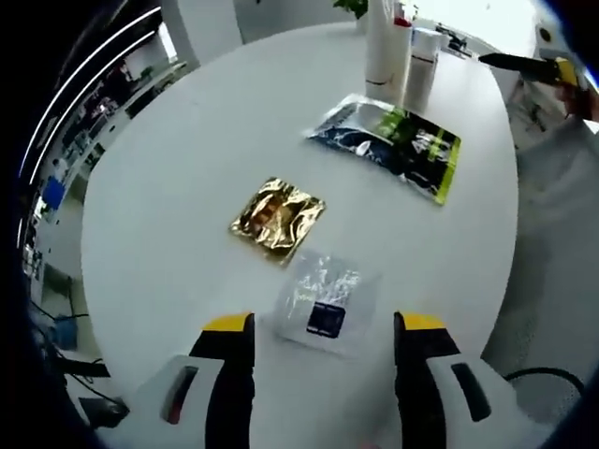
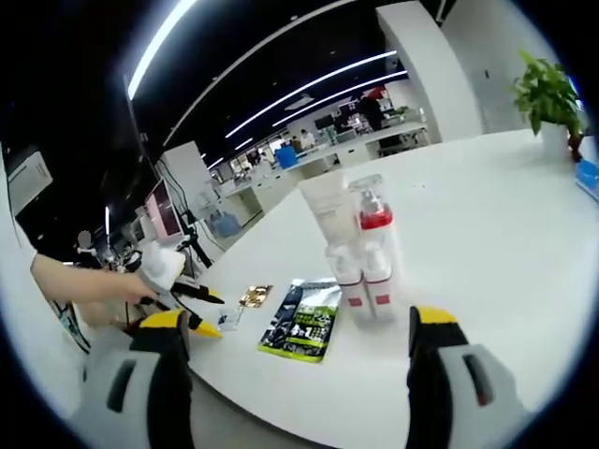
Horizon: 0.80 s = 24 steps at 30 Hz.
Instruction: Arrange the skincare products in the storage area until every visible bottle or jar stands upright without overlapping.
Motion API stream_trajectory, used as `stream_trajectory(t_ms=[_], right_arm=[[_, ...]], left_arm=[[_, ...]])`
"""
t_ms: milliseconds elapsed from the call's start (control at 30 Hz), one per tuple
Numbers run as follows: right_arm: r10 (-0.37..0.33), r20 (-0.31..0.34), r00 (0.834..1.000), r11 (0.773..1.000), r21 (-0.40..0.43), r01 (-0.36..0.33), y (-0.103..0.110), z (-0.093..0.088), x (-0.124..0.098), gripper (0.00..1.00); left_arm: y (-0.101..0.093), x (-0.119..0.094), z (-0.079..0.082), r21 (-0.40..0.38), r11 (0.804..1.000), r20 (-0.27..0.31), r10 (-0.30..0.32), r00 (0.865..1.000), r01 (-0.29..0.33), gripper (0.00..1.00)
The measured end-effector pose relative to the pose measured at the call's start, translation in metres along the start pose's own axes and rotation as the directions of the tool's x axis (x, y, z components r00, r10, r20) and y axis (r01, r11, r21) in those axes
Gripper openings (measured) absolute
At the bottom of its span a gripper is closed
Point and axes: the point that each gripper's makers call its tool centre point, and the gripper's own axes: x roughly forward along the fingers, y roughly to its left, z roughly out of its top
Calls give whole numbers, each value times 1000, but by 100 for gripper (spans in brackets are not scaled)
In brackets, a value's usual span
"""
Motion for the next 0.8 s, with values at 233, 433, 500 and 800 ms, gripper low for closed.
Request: stream_trajectory(t_ms=[233,433,500,800], right_arm=[[1,-11,1000,1000,-2,-1,1,-2,1,98],[-2,-15,1000,1000,0,2,1,-3,1,97],[-4,-18,1000,1000,-2,4,0,-3,1,97],[-5,-21,1000,1000,-1,5,0,-3,2,96]], left_arm=[[-1,4,5,4,998,-23,-55,998,55,49],[-2,4,5,1,997,-37,-74,997,74,44],[-1,4,5,-2,997,-38,-72,997,72,42],[1,4,6,-20,998,-21,-64,998,64,37]])
